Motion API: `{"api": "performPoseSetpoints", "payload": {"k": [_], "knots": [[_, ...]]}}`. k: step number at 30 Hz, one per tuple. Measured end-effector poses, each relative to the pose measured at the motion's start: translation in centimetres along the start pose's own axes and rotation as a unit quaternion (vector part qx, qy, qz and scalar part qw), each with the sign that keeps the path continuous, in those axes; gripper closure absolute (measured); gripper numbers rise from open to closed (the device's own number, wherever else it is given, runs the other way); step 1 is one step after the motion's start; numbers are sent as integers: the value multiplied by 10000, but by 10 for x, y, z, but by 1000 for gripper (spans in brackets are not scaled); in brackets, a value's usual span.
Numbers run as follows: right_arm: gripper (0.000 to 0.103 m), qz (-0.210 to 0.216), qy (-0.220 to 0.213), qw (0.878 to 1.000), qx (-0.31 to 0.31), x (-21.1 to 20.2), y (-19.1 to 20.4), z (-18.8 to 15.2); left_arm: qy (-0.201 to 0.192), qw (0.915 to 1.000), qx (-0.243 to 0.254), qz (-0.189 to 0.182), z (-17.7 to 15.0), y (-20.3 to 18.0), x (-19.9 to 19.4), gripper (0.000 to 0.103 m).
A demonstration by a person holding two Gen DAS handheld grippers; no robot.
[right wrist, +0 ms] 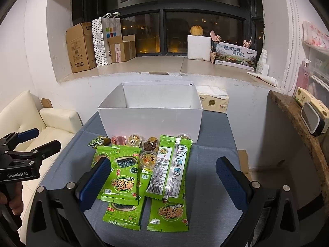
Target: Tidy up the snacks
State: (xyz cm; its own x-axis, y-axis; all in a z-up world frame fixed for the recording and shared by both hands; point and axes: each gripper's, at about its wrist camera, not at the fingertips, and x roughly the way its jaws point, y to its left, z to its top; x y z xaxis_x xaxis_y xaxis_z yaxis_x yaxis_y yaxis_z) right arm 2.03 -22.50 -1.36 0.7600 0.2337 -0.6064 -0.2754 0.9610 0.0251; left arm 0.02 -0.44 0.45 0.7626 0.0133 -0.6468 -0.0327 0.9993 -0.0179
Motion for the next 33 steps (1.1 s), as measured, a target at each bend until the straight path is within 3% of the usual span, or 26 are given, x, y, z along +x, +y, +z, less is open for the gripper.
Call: {"api": "performPoseSetpoints", "payload": {"k": [33], "knots": [[0,54,181,9998,100,8,-2,-3,61,10000,-17,-15,-1,1,2,0]]}}
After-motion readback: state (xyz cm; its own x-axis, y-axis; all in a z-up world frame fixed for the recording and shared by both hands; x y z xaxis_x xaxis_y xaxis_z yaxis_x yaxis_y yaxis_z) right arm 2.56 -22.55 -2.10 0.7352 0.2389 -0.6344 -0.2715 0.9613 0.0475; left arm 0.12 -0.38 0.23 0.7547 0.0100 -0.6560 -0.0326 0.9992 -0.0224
